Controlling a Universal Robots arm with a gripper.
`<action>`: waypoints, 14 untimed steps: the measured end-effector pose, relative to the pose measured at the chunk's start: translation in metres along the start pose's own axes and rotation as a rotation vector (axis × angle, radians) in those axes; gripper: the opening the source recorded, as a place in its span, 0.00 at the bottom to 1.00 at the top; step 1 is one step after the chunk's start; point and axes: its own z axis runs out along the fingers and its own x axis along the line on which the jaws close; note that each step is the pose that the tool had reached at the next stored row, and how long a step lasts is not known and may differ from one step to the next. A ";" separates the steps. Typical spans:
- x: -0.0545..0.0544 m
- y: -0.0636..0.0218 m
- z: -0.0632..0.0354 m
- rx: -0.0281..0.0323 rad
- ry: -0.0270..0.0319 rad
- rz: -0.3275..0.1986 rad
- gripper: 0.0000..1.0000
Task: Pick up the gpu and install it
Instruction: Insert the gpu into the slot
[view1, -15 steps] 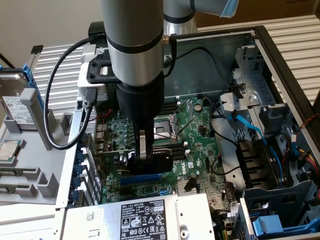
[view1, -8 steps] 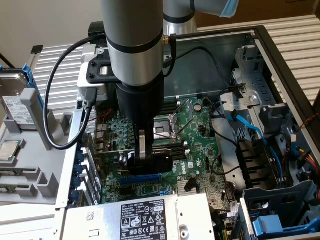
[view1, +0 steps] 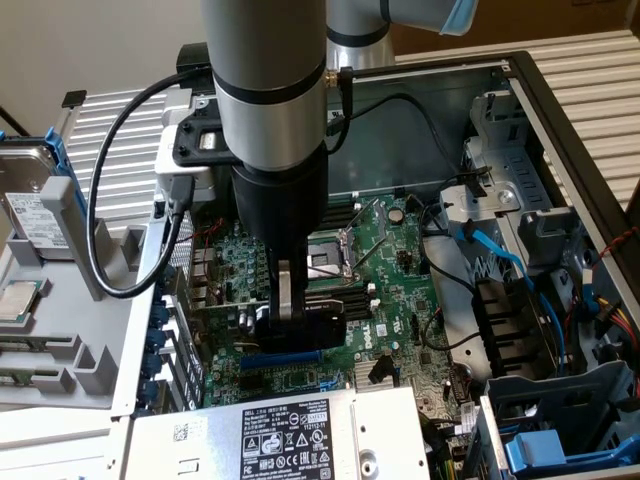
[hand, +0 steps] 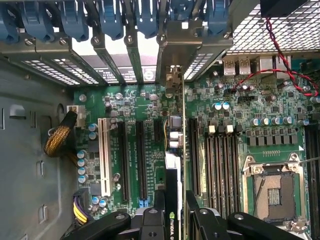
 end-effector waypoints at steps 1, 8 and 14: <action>0.000 -0.0001 0.0000 0.0000 0.0016 0.000 0.26; -0.002 -0.0022 -0.0018 0.0015 0.0223 0.000 0.26; -0.003 -0.0033 -0.0054 0.0030 0.0409 0.001 0.26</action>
